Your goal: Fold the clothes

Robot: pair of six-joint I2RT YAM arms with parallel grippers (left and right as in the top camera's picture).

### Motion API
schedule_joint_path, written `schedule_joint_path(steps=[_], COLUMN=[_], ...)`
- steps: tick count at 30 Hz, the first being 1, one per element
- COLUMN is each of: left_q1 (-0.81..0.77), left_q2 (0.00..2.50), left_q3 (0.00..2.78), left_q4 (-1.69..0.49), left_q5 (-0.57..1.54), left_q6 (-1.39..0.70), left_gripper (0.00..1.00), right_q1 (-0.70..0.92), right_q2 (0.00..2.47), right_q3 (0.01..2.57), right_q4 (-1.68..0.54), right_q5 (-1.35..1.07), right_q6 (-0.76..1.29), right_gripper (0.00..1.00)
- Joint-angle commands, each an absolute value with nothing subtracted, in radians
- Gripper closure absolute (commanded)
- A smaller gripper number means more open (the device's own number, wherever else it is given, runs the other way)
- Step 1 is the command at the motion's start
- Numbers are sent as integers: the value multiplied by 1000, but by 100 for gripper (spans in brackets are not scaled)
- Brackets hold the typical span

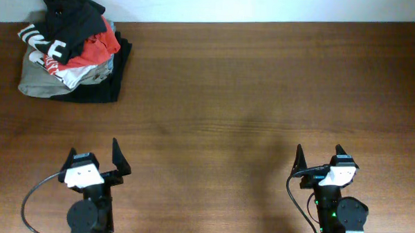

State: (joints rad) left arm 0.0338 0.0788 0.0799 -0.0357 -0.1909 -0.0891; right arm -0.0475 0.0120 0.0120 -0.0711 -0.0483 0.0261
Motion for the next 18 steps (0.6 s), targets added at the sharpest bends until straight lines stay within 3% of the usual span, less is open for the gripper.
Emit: schedule_joint_path(steps=[1, 10, 18], left_q1=[82, 80, 71], left_q2=[5, 5, 5], left_q3=[7, 9, 9], left_q4=[11, -81, -80], left_q5=[-138, -36, -37], left_q6=[-73, 109, 115], left_gripper=[1, 1, 1], right_q1=[-55, -55, -55], right_q2=[3, 4, 4], right_q3=[6, 6, 6], right_q4=[-75, -75, -75], right_q5=[-40, -40, -40], right_q6=[35, 35, 35], right_gripper=[1, 1, 1])
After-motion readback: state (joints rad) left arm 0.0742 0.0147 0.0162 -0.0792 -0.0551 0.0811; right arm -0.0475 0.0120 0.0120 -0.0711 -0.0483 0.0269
